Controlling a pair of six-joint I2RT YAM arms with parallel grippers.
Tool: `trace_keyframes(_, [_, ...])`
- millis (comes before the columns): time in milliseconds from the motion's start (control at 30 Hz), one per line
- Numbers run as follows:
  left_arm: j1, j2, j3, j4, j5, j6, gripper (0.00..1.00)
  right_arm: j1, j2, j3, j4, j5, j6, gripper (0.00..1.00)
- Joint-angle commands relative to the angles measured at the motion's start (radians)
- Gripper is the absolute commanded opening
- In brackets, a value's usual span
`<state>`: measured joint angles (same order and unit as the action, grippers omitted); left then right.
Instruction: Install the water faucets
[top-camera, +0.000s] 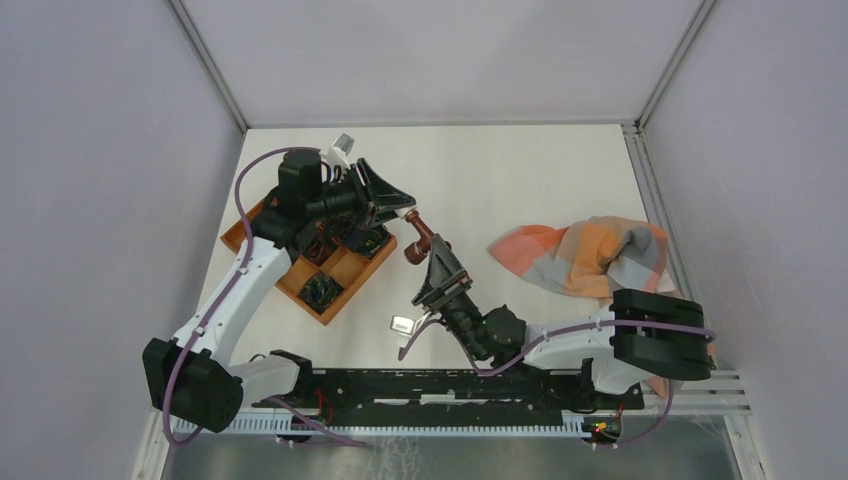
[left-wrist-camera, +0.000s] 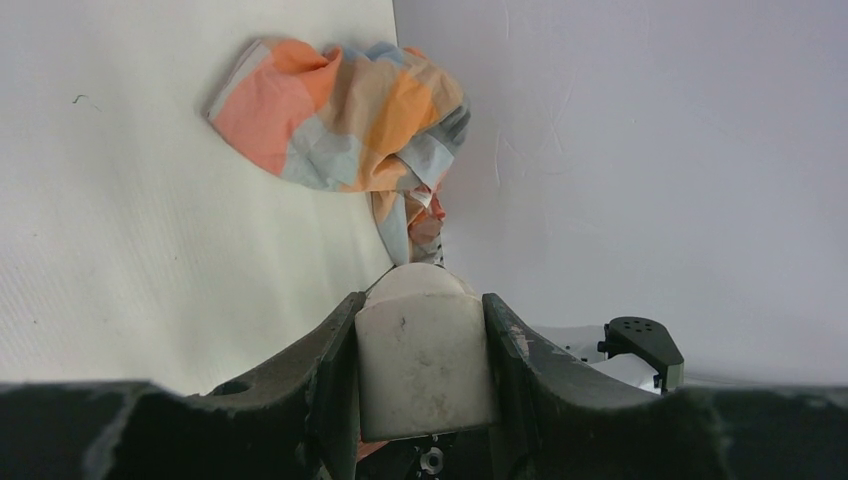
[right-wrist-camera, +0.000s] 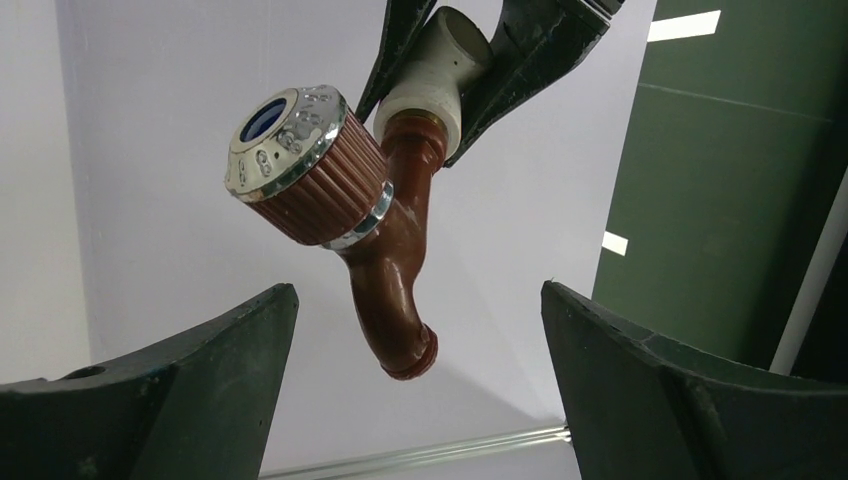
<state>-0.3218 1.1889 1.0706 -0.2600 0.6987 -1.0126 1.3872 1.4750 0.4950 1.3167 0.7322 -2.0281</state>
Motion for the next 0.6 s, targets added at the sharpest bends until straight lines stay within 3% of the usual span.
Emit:
trace_keyframes(0, [0.001, -0.005, 0.016, 0.049, 0.058, -0.010, 0.02, -0.021, 0.026, 0.059, 0.063, -0.058, -0.010, 0.96])
trace_keyframes(200, [0.002, -0.007, 0.007, 0.058, 0.072, -0.011, 0.02, -0.050, 0.068, 0.095, 0.031, -0.086, 0.034, 0.84])
trace_keyframes(367, [0.002, -0.009, 0.001, 0.058, 0.073, -0.006, 0.02, -0.048, 0.071, 0.099, 0.040, -0.096, 0.068, 0.54])
trace_keyframes(467, [0.001, -0.009, -0.007, 0.067, 0.078, -0.002, 0.02, -0.044, 0.043, 0.116, -0.005, -0.070, 0.186, 0.39])
trace_keyframes(567, [0.002, -0.011, -0.020, 0.081, 0.085, 0.002, 0.02, -0.037, -0.045, 0.148, -0.173, -0.069, 0.466, 0.30])
